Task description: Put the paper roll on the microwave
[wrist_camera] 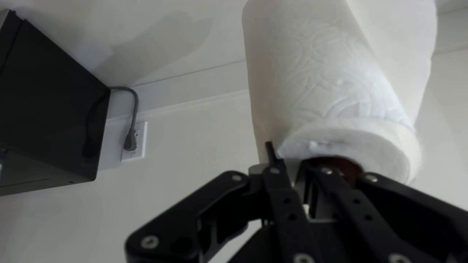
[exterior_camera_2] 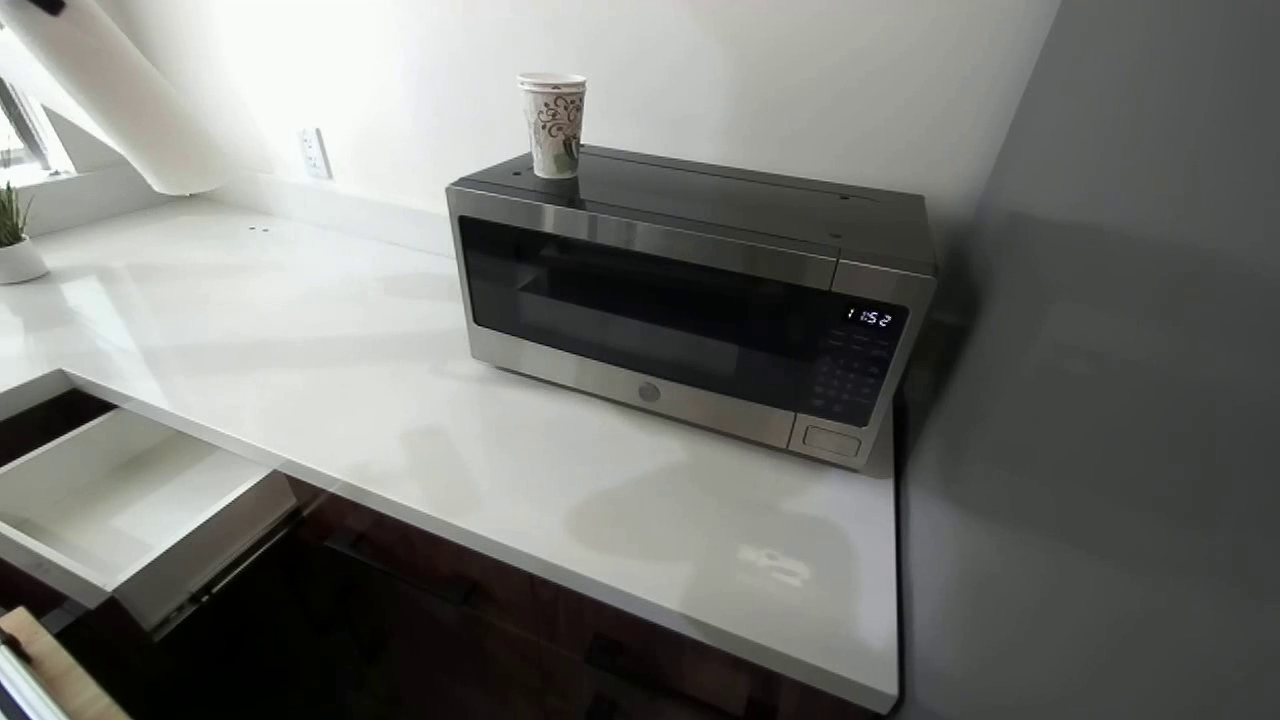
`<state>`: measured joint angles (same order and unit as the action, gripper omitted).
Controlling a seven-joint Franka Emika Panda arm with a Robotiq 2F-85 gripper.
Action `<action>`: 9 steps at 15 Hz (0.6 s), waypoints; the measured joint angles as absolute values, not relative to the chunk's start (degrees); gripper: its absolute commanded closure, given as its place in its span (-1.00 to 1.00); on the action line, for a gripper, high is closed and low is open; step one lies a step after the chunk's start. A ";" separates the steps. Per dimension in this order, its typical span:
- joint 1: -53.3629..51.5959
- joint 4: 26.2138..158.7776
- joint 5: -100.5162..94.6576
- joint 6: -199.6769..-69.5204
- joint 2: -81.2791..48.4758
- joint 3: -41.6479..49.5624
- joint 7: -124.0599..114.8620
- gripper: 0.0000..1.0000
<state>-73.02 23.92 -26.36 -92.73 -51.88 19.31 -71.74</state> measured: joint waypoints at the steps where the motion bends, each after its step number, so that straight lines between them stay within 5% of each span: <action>1: -72.58 23.84 -27.36 -91.24 -51.34 20.19 -72.73 0.94; 9: -67.28 22.41 -32.76 -72.29 -41.03 23.89 -77.81 0.94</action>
